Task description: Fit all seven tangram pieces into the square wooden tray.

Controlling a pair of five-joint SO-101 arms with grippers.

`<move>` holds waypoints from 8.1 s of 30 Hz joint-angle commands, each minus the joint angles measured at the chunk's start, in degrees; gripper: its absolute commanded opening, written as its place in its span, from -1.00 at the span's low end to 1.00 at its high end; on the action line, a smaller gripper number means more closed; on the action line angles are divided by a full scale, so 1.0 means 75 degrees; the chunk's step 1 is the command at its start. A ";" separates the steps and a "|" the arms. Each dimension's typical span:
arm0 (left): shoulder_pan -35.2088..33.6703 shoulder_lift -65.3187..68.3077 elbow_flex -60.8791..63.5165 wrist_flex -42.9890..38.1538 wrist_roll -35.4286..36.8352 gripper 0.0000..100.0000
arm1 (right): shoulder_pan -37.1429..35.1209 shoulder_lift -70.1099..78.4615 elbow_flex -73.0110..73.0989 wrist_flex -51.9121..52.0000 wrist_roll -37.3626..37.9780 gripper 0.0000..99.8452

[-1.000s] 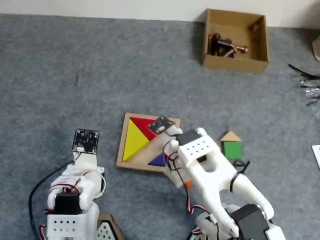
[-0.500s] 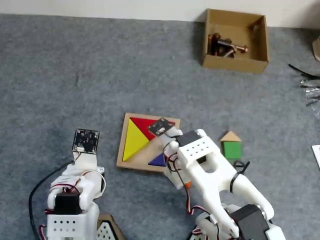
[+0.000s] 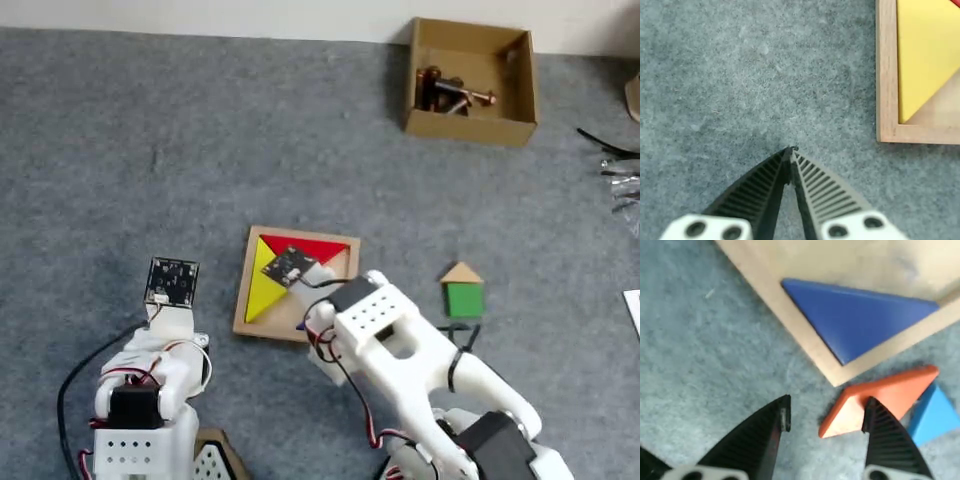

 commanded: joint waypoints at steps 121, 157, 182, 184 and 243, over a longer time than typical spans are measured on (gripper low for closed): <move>0.0088 -0.0076 0.0135 0.0023 0.0012 -0.99 | 0.1881 -0.1073 0.1248 -0.1424 -0.0539 -0.55; 0.0088 -0.0076 0.0135 0.0023 0.0012 -0.99 | 0.3147 0.0064 -0.0076 -0.1073 -0.0539 -0.75; 0.0088 -0.0076 0.0135 0.0023 0.0012 -0.99 | 0.3124 -0.0721 0.0369 -0.1190 -0.0610 -0.99; 0.0088 -0.0076 0.0135 0.0023 0.0012 -0.99 | 0.3100 -0.0721 -0.0064 -0.0990 -0.1067 -0.99; 0.0088 -0.0076 0.0135 0.0023 0.0012 -0.99 | 0.1248 0.1459 -0.1237 -0.3792 -0.4595 -0.53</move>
